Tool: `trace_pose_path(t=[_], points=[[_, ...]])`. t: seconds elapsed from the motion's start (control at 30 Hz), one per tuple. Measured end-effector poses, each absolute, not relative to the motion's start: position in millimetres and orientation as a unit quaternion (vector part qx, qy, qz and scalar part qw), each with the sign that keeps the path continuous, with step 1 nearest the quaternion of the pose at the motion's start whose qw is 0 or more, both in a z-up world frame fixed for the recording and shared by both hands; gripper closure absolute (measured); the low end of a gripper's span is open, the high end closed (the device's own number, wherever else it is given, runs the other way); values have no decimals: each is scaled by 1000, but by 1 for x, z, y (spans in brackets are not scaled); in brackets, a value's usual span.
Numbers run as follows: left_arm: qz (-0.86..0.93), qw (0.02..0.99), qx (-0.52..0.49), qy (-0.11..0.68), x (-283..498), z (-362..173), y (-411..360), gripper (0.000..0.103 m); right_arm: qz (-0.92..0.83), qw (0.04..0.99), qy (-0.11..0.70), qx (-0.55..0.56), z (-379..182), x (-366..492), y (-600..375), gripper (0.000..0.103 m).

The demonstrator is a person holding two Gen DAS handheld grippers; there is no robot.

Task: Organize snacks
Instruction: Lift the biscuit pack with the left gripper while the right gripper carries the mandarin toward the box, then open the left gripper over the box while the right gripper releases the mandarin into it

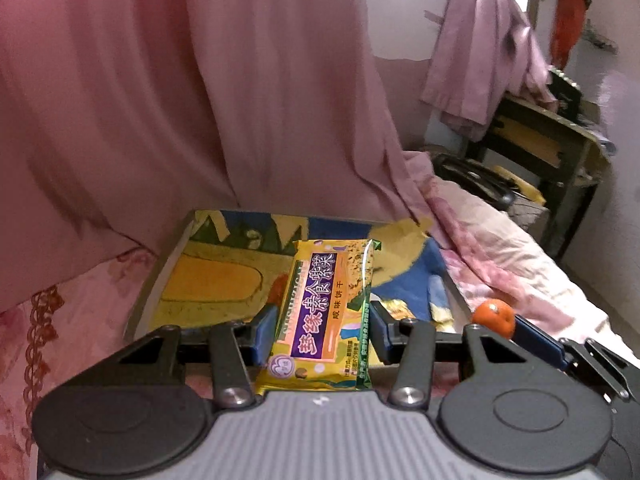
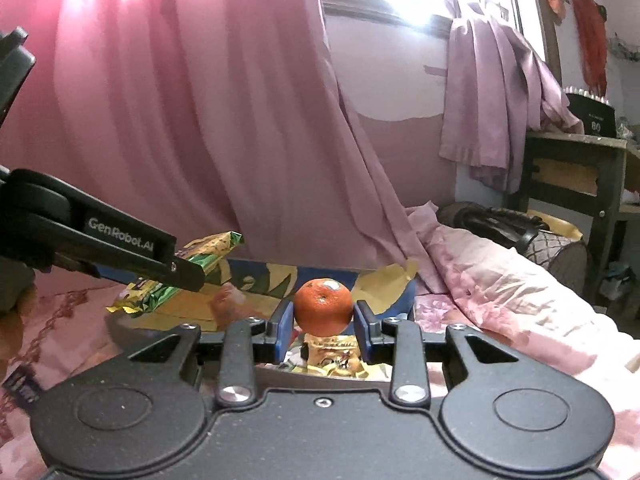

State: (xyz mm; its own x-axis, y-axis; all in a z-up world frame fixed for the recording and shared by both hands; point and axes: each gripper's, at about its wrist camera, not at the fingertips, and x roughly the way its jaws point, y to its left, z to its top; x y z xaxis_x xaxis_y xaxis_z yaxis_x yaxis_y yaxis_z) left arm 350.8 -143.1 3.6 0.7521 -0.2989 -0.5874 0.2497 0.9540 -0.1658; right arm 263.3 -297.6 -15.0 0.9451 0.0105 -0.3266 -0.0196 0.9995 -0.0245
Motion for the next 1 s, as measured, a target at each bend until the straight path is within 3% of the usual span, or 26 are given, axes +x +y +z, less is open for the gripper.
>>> trace_pose_path(t=[0.57, 1.0], points=[[-67, 929, -73, 356, 405, -53, -124, 51, 55, 974, 217, -30, -60, 326, -276, 68], [-58, 928, -76, 361, 407, -60, -121, 51, 56, 968, 243, -22, -70, 332, -276, 68]])
